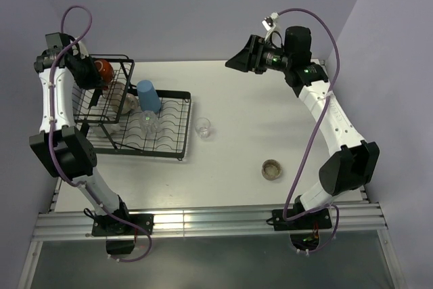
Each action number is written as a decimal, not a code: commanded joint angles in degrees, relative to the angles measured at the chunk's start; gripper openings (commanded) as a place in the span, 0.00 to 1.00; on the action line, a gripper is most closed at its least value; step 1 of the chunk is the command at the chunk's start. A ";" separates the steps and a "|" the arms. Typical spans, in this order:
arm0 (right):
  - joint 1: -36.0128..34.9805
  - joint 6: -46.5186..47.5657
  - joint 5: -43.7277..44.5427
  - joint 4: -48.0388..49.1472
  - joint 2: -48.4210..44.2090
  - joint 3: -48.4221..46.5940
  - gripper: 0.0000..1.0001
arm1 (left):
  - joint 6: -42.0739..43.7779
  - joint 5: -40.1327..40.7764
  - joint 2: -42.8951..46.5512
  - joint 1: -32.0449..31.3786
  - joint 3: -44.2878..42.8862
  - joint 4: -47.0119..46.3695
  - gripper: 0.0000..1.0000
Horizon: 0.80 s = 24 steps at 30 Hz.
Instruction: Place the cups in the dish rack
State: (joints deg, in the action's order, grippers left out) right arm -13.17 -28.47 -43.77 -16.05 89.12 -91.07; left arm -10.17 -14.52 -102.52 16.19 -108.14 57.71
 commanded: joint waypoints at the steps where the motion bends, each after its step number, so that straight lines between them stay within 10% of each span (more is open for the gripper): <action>1: 0.42 0.34 -1.50 0.15 0.17 -2.10 0.81 | -0.19 -0.59 -0.31 -0.28 -2.95 -3.75 0.00; 24: 0.51 1.66 -1.14 -1.35 1.49 -2.80 0.81 | -10.22 11.10 -4.44 -2.74 -5.77 -5.77 0.03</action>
State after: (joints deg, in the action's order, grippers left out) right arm -13.08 -27.55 -44.25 -18.17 90.39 -91.09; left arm -18.81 -7.05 -105.56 13.02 -110.96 56.97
